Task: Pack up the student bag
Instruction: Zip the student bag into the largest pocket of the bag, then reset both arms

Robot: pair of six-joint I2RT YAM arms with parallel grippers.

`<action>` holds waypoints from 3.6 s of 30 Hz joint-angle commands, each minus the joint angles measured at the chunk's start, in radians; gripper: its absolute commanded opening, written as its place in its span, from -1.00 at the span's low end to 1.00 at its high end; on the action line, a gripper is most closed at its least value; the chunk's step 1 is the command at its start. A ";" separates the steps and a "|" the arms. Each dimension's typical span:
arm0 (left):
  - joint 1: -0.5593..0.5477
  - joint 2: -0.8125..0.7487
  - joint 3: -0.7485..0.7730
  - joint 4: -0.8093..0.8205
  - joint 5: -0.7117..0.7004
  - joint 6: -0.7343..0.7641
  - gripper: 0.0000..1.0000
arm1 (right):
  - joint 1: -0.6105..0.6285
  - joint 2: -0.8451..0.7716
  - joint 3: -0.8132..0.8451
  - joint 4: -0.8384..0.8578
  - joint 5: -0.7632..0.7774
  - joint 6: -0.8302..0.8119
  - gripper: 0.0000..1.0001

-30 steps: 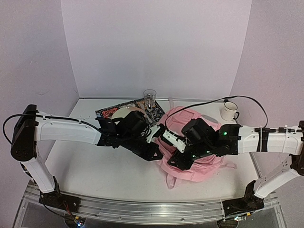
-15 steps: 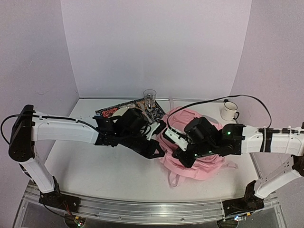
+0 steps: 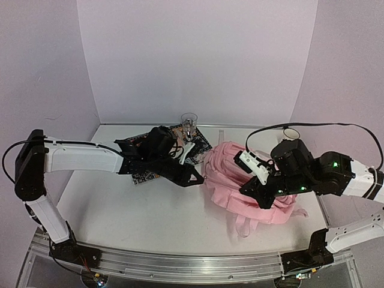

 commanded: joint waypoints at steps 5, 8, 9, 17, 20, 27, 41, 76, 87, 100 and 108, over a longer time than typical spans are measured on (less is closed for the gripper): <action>0.103 0.152 0.083 -0.033 -0.158 0.075 -1.00 | 0.004 -0.072 0.026 -0.055 -0.038 0.027 -1.00; 0.111 0.201 0.100 -0.028 -0.181 0.067 -1.00 | 0.005 -0.071 0.033 -0.054 -0.053 0.028 -1.00; 0.110 0.219 0.107 -0.024 -0.187 0.065 -1.00 | 0.005 -0.071 0.034 -0.054 -0.059 0.028 -1.00; 0.112 0.312 0.146 0.014 -0.249 0.054 -1.00 | 0.004 -0.056 0.038 -0.047 -0.086 0.030 -1.00; 0.111 0.331 0.150 0.025 -0.245 0.045 -0.99 | 0.004 -0.036 0.045 -0.045 -0.121 0.030 -1.00; 0.112 0.305 0.136 0.041 -0.249 0.032 -0.67 | 0.004 0.060 0.054 0.007 -0.183 0.051 -1.00; 0.232 0.024 -0.007 0.053 -0.327 -0.095 0.15 | -0.070 0.460 0.266 0.109 -0.150 0.043 -0.22; 0.820 -1.127 -0.329 -0.240 -0.709 0.042 0.99 | -0.815 -0.534 -0.209 0.412 0.351 0.064 0.97; 0.820 -1.359 -0.451 -0.246 -0.828 0.087 0.99 | -0.814 -0.940 -0.401 0.397 0.342 -0.035 0.97; 0.821 -1.444 -0.555 -0.254 -0.876 0.020 0.99 | -0.816 -0.965 -0.440 0.368 0.337 -0.001 0.97; 0.820 -1.427 -0.549 -0.260 -0.864 0.018 0.99 | -0.815 -0.964 -0.441 0.365 0.336 0.004 0.97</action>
